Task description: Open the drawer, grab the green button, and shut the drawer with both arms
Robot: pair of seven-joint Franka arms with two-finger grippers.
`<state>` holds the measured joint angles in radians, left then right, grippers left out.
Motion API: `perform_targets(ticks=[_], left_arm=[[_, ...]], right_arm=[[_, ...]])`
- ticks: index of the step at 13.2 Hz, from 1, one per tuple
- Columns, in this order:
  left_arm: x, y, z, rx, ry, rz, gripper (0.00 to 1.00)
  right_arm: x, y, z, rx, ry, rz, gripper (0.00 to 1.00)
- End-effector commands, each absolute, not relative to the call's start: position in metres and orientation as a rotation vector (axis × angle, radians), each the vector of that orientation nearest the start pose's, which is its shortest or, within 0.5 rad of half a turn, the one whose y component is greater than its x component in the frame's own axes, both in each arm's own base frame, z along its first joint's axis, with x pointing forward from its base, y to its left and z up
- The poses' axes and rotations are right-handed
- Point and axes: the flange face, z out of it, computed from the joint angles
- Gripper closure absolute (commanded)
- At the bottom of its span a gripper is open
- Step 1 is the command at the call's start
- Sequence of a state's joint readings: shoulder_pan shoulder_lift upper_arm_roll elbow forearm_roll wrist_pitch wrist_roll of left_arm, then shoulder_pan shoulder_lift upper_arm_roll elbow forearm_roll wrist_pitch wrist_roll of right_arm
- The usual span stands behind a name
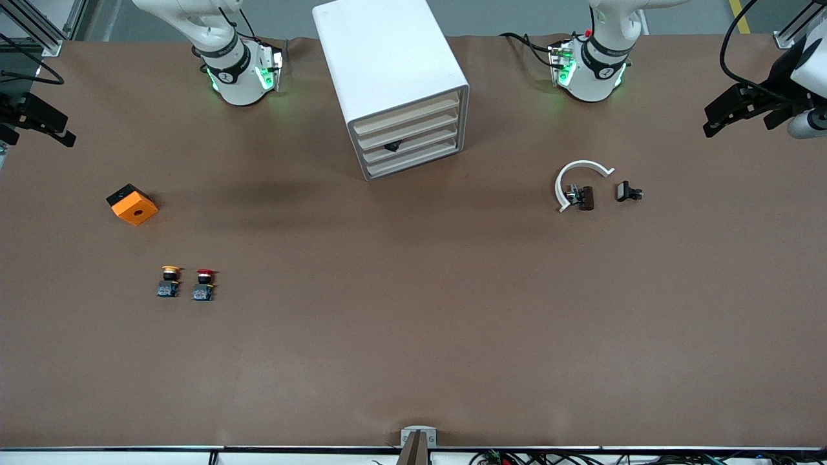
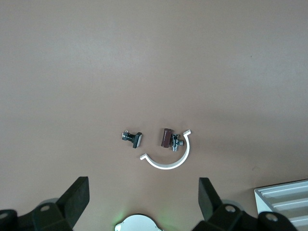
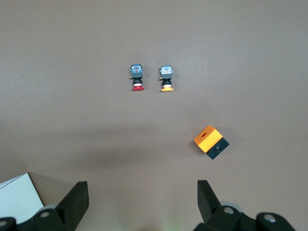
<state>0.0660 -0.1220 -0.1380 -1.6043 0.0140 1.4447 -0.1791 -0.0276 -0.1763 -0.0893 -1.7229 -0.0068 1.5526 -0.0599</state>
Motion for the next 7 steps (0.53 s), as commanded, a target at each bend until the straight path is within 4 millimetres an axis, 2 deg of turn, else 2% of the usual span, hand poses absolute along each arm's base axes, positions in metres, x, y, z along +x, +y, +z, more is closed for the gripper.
perform_targets(ticks=[1,4,7], left_arm=[[0.501,-0.041,0.668,-3.098,-0.148,0.064,0.0],[0.502,-0.043,0.667,-3.097,-0.16,0.066,0.0],[0.516,-0.044,0.646,-3.101,-0.158,0.131,0.0]], right_arm=[[0.483,-0.062,0.646,-3.14,0.097,-0.016,0.0],[0.483,-0.062,0.646,-3.14,0.097,-0.014,0.0],[0.483,-0.062,0.646,-3.14,0.097,-0.016,0.0]])
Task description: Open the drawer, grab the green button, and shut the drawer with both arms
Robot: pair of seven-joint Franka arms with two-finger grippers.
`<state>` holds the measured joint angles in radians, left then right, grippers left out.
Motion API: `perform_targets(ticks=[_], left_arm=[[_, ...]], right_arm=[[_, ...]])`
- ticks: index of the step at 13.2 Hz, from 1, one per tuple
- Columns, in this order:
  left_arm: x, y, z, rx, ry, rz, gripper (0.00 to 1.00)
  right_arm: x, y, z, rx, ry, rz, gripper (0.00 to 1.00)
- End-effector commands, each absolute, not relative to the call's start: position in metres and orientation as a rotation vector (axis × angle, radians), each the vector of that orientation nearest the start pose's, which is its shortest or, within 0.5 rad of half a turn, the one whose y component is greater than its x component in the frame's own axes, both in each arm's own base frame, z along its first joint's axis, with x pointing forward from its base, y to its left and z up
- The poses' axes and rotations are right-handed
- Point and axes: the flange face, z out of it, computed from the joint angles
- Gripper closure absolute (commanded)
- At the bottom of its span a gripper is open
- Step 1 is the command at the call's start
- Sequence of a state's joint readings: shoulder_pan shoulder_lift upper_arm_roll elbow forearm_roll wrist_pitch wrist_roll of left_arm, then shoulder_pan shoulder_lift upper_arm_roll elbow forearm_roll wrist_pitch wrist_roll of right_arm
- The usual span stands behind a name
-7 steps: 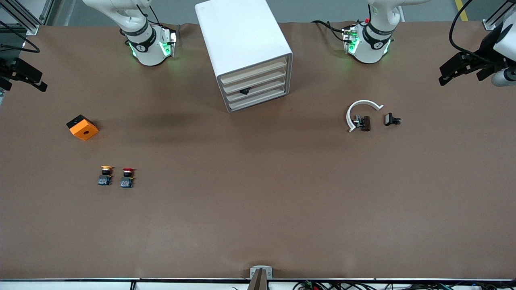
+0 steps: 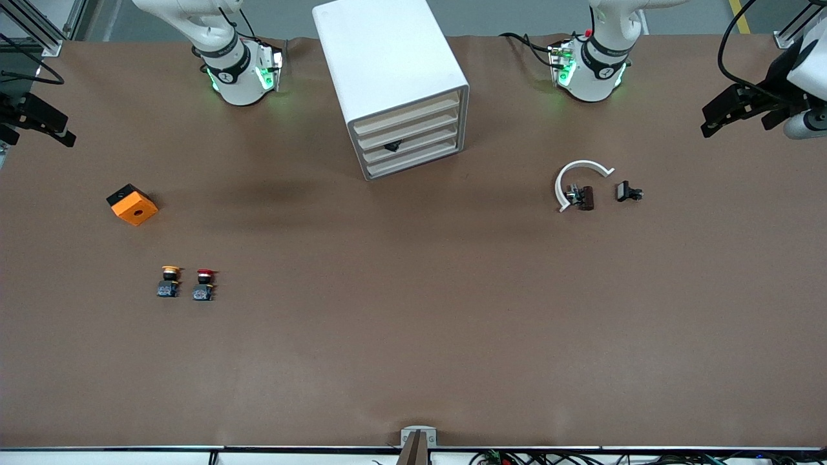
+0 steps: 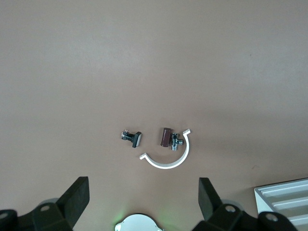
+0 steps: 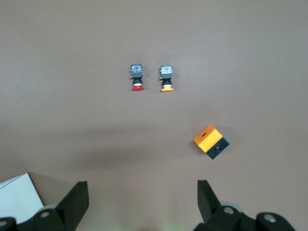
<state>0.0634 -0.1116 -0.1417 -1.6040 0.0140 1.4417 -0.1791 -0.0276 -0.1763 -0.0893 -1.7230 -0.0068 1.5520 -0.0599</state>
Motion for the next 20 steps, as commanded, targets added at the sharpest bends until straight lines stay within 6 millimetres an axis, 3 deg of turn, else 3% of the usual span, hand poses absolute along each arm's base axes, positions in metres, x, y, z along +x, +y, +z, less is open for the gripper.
perform_targets(ticks=[1,3,9,16,20], left_arm=[[0.522,-0.043,0.636,-3.107,-0.161,0.159,0.0],[0.534,-0.046,0.616,-3.099,-0.147,0.212,0.0],[0.569,-0.057,0.582,-3.102,-0.131,0.287,0.0],[0.596,-0.112,0.526,-3.057,-0.312,0.377,0.0],[0.597,-0.145,0.511,-3.048,-0.343,0.385,0.0]], right_arm=[[0.484,-0.062,0.645,-3.14,0.097,-0.011,0.0],[0.483,-0.062,0.646,-3.14,0.097,-0.016,0.0],[0.483,-0.063,0.645,-3.14,0.099,-0.009,0.0],[0.483,-0.063,0.645,-3.14,0.099,-0.006,0.0],[0.483,-0.063,0.645,-3.139,0.102,-0.006,0.0]])
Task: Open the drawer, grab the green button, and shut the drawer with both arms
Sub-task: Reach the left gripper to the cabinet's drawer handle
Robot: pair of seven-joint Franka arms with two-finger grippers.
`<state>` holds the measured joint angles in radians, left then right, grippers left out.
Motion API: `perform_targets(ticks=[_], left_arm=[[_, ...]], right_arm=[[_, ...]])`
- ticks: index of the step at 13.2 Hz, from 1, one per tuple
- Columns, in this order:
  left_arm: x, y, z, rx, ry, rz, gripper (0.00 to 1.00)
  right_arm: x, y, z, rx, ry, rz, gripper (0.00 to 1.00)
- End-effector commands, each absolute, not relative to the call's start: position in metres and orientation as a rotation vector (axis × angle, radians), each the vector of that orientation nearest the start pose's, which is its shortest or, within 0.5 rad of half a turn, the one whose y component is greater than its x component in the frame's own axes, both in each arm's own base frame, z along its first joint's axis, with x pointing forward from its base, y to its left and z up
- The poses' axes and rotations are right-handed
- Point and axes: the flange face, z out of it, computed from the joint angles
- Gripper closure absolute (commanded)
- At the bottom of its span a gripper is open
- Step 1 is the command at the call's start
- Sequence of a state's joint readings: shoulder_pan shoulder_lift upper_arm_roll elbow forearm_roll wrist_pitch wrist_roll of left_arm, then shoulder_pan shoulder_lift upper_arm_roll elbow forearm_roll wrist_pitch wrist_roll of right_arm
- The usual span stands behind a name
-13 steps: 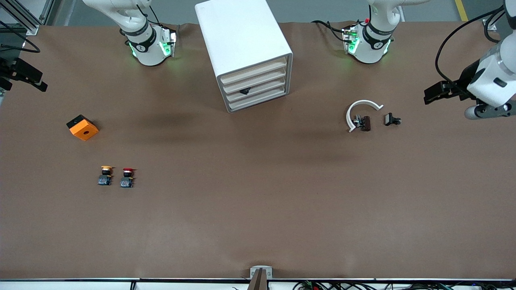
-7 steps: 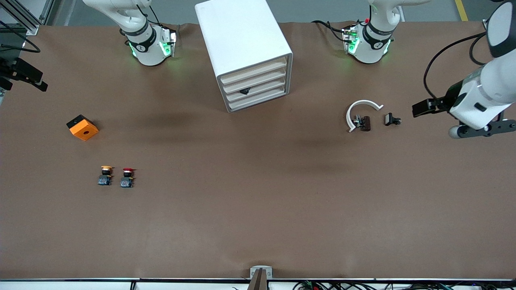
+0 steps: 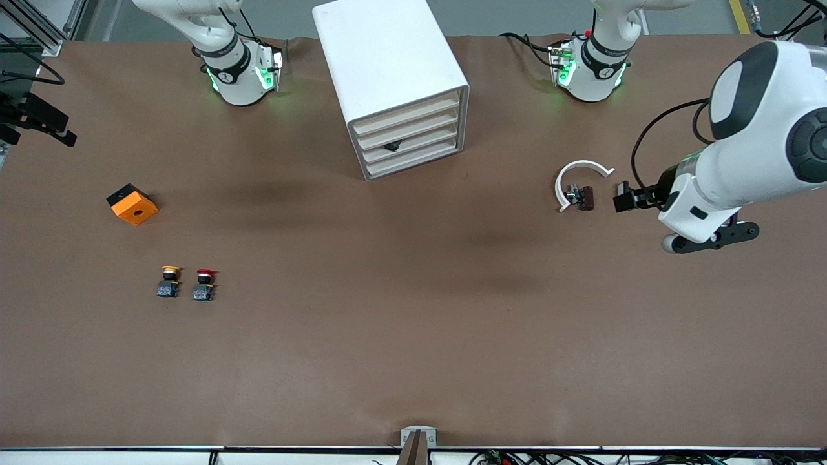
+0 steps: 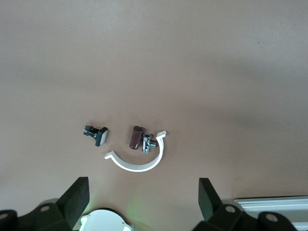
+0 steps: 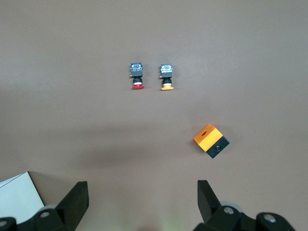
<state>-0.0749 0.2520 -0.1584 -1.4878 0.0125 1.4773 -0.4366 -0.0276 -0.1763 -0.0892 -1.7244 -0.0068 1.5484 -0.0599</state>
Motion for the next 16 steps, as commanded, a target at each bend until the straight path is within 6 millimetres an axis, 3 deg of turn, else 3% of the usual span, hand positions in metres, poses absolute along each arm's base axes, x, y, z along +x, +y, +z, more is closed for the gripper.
perform_targets(ticks=[1,4,5,6,8,10,11,12,16], left_arm=[[0.599,-0.15,0.501,-3.047,-0.382,0.411,0.0],[0.608,-0.166,0.472,-3.068,-0.583,0.508,0.0],[0.609,-0.18,0.461,-3.076,-0.629,0.545,0.0],[0.61,-0.194,0.446,-3.059,-0.712,0.589,0.0],[0.614,-0.201,0.414,-2.982,-0.905,0.709,0.0],[0.606,-0.243,0.39,-2.883,-1.088,0.792,0.0],[0.606,-0.251,0.379,-2.796,-1.235,0.812,0.0],[0.6,-0.272,0.363,-2.697,-1.356,0.863,0.0],[0.561,-0.349,0.299,-2.325,-1.578,0.968,0.0]], right_arm=[[0.483,-0.063,0.645,-3.139,0.102,-0.006,0.0],[0.483,-0.063,0.645,-3.139,0.102,-0.006,0.0],[0.483,-0.063,0.645,-3.139,0.102,-0.006,0.0],[0.483,-0.063,0.645,-3.139,0.102,-0.006,0.0],[0.483,-0.063,0.644,-3.139,0.102,-0.004,0.0],[0.484,-0.063,0.643,-3.139,0.102,-0.002,0.0],[0.484,-0.063,0.643,-3.139,0.102,-0.002,0.0],[0.484,-0.063,0.644,-3.139,0.102,-0.004,0.0],[0.484,-0.063,0.644,-3.139,0.102,-0.004,0.0]])
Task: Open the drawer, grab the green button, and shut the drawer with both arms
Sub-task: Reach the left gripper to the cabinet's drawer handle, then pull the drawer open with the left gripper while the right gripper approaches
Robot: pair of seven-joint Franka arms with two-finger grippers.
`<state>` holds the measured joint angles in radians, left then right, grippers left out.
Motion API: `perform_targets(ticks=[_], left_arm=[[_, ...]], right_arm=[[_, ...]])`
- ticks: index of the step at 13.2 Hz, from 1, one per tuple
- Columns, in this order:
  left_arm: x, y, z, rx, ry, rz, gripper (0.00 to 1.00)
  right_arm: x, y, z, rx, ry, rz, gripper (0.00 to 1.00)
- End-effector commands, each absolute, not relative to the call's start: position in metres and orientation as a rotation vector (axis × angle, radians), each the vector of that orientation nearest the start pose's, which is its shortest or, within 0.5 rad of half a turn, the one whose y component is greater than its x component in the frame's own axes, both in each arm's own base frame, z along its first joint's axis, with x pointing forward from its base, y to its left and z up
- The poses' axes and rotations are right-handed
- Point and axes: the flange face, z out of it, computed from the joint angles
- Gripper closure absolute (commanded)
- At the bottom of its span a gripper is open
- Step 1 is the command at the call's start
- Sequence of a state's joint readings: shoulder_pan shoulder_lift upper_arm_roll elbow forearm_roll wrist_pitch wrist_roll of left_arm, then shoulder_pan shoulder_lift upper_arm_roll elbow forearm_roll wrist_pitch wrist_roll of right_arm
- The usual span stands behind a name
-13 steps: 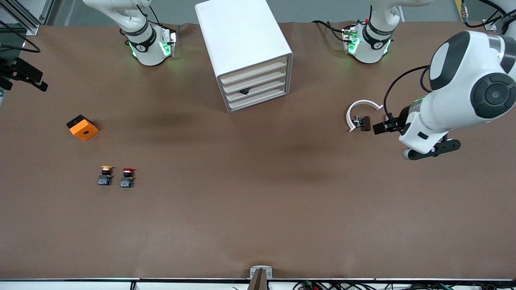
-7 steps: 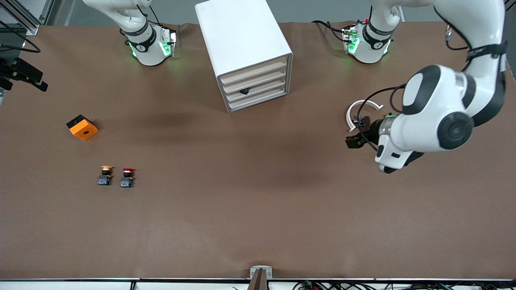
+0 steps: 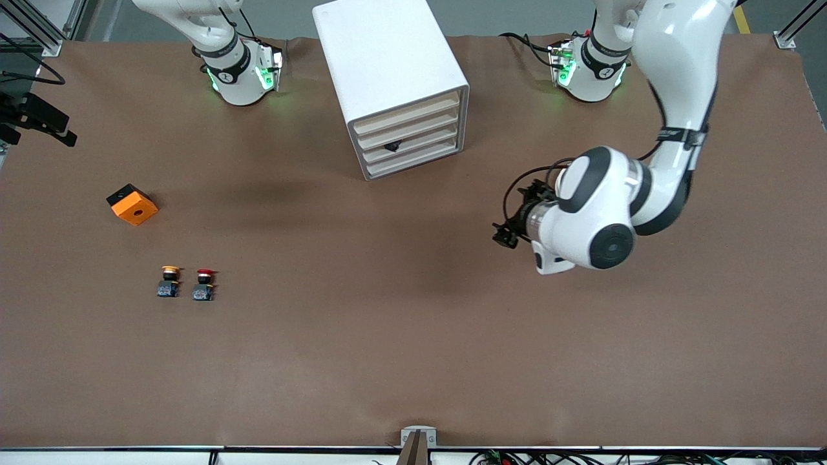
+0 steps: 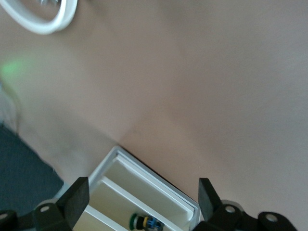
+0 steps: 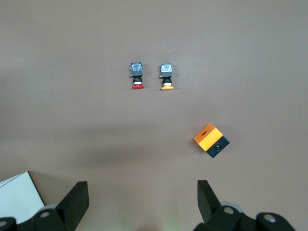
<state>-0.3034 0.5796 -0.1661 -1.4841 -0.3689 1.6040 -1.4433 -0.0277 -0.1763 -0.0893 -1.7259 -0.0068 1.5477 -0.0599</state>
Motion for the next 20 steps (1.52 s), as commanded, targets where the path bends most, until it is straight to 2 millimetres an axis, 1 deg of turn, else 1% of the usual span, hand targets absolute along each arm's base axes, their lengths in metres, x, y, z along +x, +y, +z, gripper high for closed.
perform_targets(ticks=[1,2,3,4,5,6,8,9,11,13,14,15,16,17,18,19,20], left_arm=[[0.553,-0.36,0.283,-2.189,-1.662,0.942,0.0],[0.55,-0.362,0.264,-1.993,-1.788,0.918,0.0],[0.548,-0.362,0.249,-1.85,-1.866,0.892,0.0],[0.541,-0.37,0.241,-1.809,-1.865,0.906,0.0],[0.523,-0.395,0.242,-1.8,-1.834,0.968,0.0],[0.517,-0.402,0.237,-1.759,-1.832,1.038,0.0],[0.512,-0.413,0.227,-1.663,-1.843,1.192,0.0],[0.509,-0.417,0.221,-1.633,-1.839,1.24,0.0],[0.498,-0.428,0.207,-1.58,-1.817,1.292,0.0],[0.491,-0.433,0.184,-1.481,-1.82,1.323,0.0],[0.488,-0.434,0.173,-1.432,-1.821,1.343,0.0],[0.485,-0.436,0.168,-1.41,-1.82,1.346,0.02],[0.478,-0.443,0.164,-1.406,-1.806,1.341,0.1],[0.476,-0.445,0.162,-1.39,-1.804,1.353,0.19],[0.472,-0.448,0.156,-1.352,-1.799,1.383,0.21],[0.464,-0.456,0.154,-1.344,-1.787,1.383,0.21],[0.456,-0.462,0.152,-1.33,-1.775,1.365,0.29]], right_arm=[[0.484,-0.063,0.643,-3.139,0.102,-0.002,0.0],[0.484,-0.063,0.643,-3.139,0.102,-0.002,0.0],[0.483,-0.063,0.645,-3.139,0.102,-0.006,0.0],[0.483,-0.063,0.644,-3.139,0.102,-0.004,0.0],[0.483,-0.063,0.644,-3.139,0.104,-0.004,0.0],[0.483,-0.065,0.644,-3.139,0.109,-0.004,0.0],[0.483,-0.067,0.644,-3.132,0.132,-0.007,0.0],[0.483,-0.068,0.644,-3.129,0.156,-0.007,0.0],[0.483,-0.066,0.643,-3.128,0.18,-0.002,0.0],[0.486,-0.067,0.651,-3.13,0.164,-0.029,0.0],[0.49,-0.067,0.651,-3.13,0.183,-0.01,0.0],[0.496,-0.067,0.639,-3.129,0.181,0.05,0.0],[0.511,-0.067,0.62,-3.139,0.175,0.107,0.0],[0.52,-0.067,0.616,-3.145,0.162,0.122,0.0],[0.526,-0.065,0.607,-3.144,0.152,0.137,0.0],[0.538,-0.067,0.584,-3.137,0.158,0.201,0.0],[0.555,-0.07,0.559,-3.134,0.163,0.273,0.0]])
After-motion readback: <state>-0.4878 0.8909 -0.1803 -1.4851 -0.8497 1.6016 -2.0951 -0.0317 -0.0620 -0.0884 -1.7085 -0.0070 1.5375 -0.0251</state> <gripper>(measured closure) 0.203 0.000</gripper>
